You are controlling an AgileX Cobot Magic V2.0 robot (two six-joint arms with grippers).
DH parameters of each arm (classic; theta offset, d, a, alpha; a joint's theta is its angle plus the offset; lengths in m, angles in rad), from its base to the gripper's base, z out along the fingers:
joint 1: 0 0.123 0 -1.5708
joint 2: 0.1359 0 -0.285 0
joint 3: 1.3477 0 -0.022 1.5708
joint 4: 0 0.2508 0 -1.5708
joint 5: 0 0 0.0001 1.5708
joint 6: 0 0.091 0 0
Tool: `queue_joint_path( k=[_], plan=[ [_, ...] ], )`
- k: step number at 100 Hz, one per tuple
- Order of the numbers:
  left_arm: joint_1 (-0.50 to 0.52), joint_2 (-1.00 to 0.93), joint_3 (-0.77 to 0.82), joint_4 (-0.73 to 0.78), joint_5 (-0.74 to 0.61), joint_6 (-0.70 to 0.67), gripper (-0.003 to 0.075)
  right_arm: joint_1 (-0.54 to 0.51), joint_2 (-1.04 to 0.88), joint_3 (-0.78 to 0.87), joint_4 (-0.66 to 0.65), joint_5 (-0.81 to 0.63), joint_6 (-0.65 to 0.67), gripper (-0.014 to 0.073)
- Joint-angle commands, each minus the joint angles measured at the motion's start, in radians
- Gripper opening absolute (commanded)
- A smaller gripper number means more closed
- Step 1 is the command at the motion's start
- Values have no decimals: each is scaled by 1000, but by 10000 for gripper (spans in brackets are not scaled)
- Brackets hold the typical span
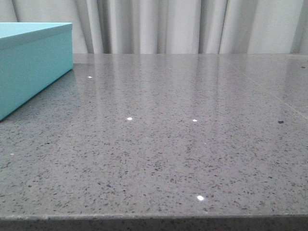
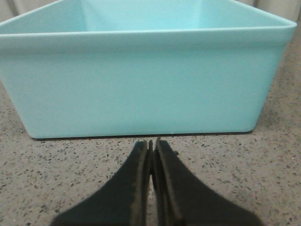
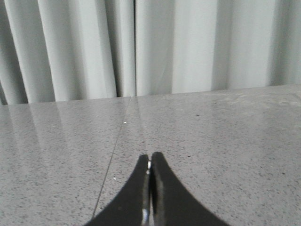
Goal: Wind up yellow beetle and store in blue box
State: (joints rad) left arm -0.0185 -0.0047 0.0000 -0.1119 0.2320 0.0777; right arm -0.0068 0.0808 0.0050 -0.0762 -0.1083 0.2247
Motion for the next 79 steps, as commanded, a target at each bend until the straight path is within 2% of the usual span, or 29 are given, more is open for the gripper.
queue_joint_path(
  k=[1, 22, 79],
  plan=[
    [1, -33, 22, -11, -74, -6, -19, -17, -45, 6, -14, -57, -9, -67],
    [1, -33, 22, -11, -74, -6, -18, -19, -114, 7, -25, 43, -9, -67],
    [1, -33, 22, -11, -74, -6, -19, -19, -114, 7, -25, 46, -9, -67]
  ],
)
